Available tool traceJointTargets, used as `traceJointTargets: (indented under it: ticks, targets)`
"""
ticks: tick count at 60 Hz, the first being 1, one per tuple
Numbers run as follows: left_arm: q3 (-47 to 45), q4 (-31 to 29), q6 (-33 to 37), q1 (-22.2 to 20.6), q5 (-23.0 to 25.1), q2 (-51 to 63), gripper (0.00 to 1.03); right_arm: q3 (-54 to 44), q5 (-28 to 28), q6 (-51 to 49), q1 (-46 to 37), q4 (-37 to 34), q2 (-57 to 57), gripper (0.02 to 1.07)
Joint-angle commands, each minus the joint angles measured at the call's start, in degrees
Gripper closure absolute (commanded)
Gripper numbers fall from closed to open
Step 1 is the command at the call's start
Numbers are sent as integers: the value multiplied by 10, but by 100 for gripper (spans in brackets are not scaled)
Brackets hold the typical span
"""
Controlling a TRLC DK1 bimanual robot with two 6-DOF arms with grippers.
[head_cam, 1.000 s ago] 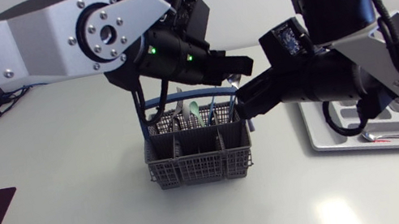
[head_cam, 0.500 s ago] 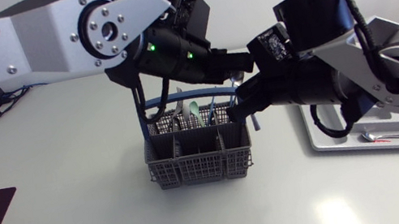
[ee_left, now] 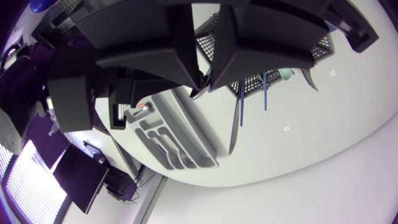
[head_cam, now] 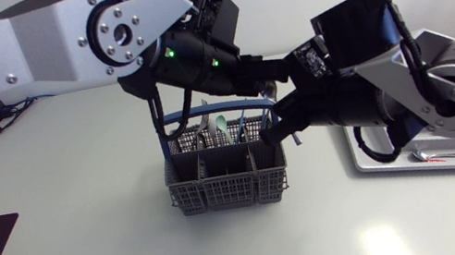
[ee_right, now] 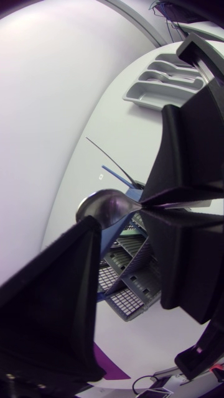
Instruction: Unload the cutlery basket into the drawer organizer.
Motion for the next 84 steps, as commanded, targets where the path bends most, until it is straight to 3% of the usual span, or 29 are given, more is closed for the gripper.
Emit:
traceJointTargets:
  ticks: [1, 6, 17, 40, 51, 55, 67, 84]
  targets:
    - [17, 10, -10, 0, 12, -17, 66, -20, -1, -8, 6, 5, -12, 97]
    - [25, 15, -7, -1, 17, -27, 56, -30, -2, -9, 5, 4, -20, 97]
    - [28, 15, 7, 9, 17, -50, 55, -48, -23, -29, -24, -11, -59, 97]
    - [-50, -2, 80, 75, -10, -116, 55, -89, -230, -184, -253, -94, -148, 96]
    - [-130, 28, 117, 102, -49, -161, 55, -90, -363, -342, -417, -162, -136, 96]
    - [-153, 37, 124, 107, -56, -171, 55, -92, -384, -396, -458, -174, -120, 95]
    - [-206, 59, 145, 109, -91, -187, 55, -80, -427, -557, -570, -199, -25, 95]
    - [-276, 98, 162, 129, -116, -209, 55, -12, -431, -758, -682, -229, 118, 95]
